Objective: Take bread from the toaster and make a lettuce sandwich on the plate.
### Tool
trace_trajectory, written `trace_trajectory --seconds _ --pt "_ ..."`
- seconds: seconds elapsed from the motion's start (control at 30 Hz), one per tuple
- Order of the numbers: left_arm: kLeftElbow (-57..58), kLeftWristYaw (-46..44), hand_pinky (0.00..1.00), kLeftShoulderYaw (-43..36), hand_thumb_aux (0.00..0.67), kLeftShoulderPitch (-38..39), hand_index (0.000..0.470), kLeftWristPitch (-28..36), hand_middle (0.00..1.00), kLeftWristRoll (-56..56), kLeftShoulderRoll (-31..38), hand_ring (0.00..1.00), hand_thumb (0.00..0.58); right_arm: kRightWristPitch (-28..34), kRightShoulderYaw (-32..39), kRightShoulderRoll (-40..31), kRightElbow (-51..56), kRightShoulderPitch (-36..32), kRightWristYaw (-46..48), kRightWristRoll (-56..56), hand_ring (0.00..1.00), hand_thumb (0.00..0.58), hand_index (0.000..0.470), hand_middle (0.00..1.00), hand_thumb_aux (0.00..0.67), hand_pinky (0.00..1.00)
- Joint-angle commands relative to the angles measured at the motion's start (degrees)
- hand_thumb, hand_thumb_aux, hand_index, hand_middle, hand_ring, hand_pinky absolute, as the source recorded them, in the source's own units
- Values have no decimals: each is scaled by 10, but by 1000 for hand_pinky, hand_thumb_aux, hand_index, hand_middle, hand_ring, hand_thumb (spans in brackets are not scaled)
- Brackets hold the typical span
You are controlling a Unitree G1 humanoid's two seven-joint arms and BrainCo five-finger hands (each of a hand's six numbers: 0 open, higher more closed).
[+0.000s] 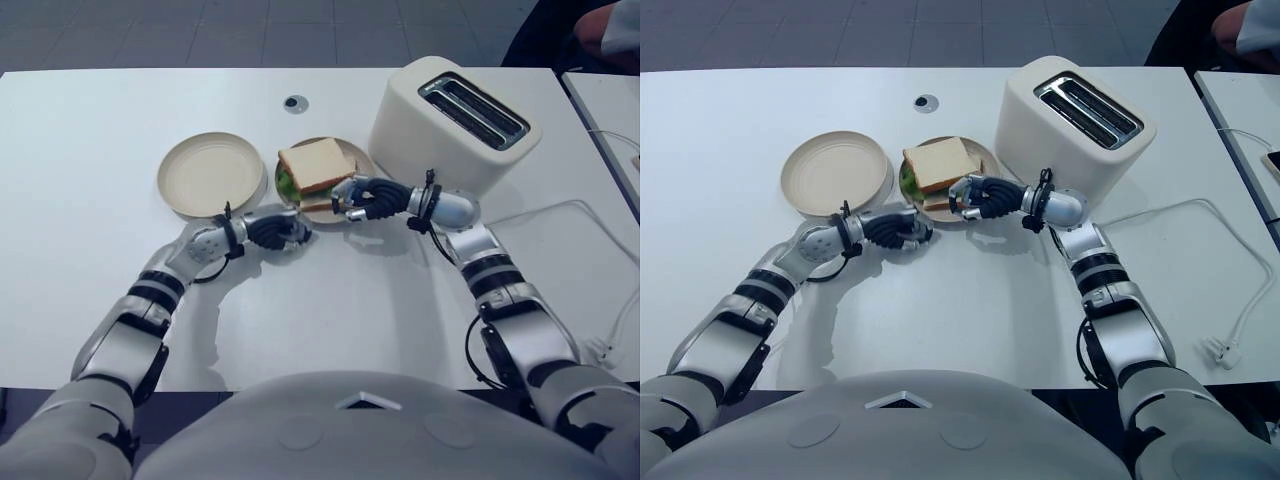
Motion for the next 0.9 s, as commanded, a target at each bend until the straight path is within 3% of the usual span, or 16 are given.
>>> trace_trajectory --seconds 0.03,0.13,0.23,0.27,0.4,0.53,0.6,0.63,0.77,0.9 --pt "9 151 847 57 0 -28 0 -28 847 -6 -23 847 0 -64 -55 29 62 -51 -120 -1 0 0 0 0 0 0" --pt "-79 76 714 88 0 9 0 -91 714 -217 -44 714 0 -86 -84 37 12 -47 -103 78 0 0 0 0 0 0" --pt "-233 20 694 99 0 48 0 -66 694 -389 -37 694 0 -52 -103 41 -85 -33 -81 169 0 0 0 0 0 0" --pt "-280 14 635 103 0 56 0 -49 635 -415 -34 635 0 -29 -106 43 -114 -28 -75 195 0 0 0 0 0 0" --pt "-418 45 427 141 0 54 0 80 427 -455 -68 427 0 38 -100 50 -215 -5 -68 235 0 0 0 0 0 0" --pt "-363 71 176 145 0 59 0 182 176 -461 -152 176 0 98 -110 87 -235 21 -89 258 0 0 0 0 0 0" --pt "-347 76 94 155 0 71 0 198 94 -479 -196 94 0 124 -123 117 -242 35 -114 276 0 0 0 0 0 0" --pt "-331 93 0 160 0 73 0 189 0 -467 -221 0 0 119 -128 132 -243 40 -132 270 0 0 0 0 0 0" --pt "-289 108 0 172 0 65 0 176 0 -438 -271 0 0 106 -128 158 -252 60 -151 244 0 0 0 0 0 0" --pt "-286 77 0 172 0 83 0 150 0 -432 -286 0 0 100 -114 164 -250 73 -105 256 0 0 0 0 0 0"
